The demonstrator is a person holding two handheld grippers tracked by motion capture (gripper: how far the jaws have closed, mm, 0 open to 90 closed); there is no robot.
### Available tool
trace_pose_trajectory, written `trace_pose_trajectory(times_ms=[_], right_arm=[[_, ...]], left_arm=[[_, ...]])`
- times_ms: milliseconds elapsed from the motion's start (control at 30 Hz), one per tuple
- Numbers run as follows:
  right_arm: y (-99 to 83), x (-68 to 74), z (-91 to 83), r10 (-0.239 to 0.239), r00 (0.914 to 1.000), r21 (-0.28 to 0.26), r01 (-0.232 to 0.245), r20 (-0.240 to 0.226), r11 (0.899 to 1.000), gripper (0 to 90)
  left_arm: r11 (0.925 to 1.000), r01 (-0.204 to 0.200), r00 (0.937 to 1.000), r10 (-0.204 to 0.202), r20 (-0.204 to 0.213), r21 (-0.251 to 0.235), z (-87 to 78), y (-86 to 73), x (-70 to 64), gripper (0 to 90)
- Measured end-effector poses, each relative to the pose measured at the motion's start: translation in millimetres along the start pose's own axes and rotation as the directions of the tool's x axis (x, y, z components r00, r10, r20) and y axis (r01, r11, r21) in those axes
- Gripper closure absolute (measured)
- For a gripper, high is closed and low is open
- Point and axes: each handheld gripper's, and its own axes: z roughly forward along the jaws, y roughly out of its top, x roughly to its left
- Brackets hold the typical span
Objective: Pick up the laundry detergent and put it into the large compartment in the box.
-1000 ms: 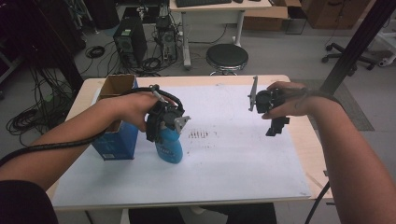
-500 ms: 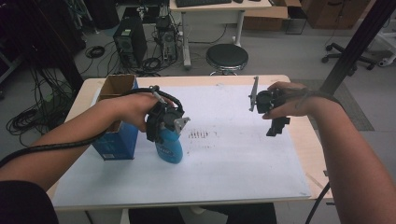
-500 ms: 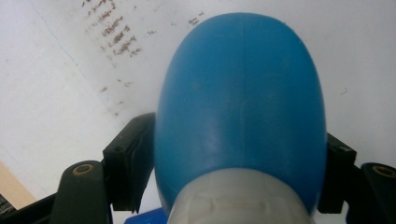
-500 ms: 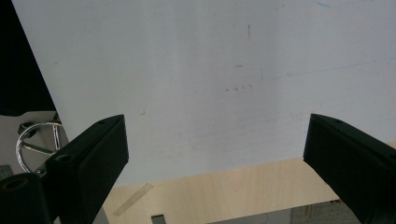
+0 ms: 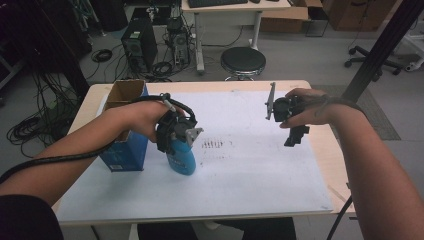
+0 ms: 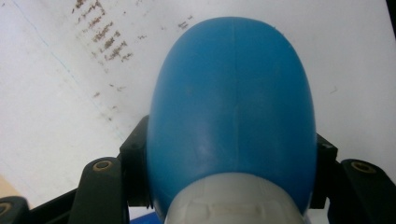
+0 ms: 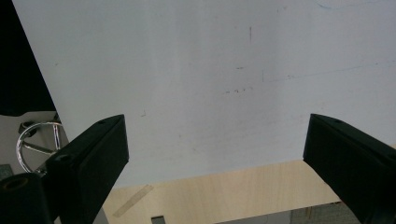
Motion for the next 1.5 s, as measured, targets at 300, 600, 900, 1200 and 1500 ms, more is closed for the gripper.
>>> trace_pose_trajectory(times_ms=[300, 600, 900, 1200, 1500], right_arm=[[0.8, 2.6, -0.7, 0.001, 1.0000, 0.002, -0.001, -0.001, 1.000, 6.7], [-1.3, 4.4, -4.6, 0.002, 1.0000, -0.004, -0.002, 0.009, 1.000, 6.8], [-1.0, 6.0, -1.0, -0.012, 0.9999, -0.016, 0.013, 0.007, 1.000, 6.8], [-0.6, 4.6, -1.1, -0.026, 0.9996, -0.019, 0.026, 0.009, 0.999, 6.8], [4.0, 4.4, 0.5, -0.051, 0.9987, -0.021, 0.051, 0.007, 0.998, 6.8]], left_arm=[[0.9997, 0.023, 0.9997, -0.024, 0.009, 0.008, -3.7, 3.7, 0.8, 38.2], [0.9971, 0.074, 0.9972, -0.074, 0.000, -0.014, -34.1, 6.0, 0.4, 38.1], [0.9551, 0.296, 0.9535, -0.296, 0.055, 0.017, -45.2, 10.4, 6.6, 38.1], [0.8991, 0.436, 0.8973, -0.438, 0.057, 0.036, -55.4, 4.7, 8.0, 38.2], [0.8193, 0.569, 0.8159, -0.573, 0.076, 0.073, -70.7, 6.9, 7.1, 38.2]])
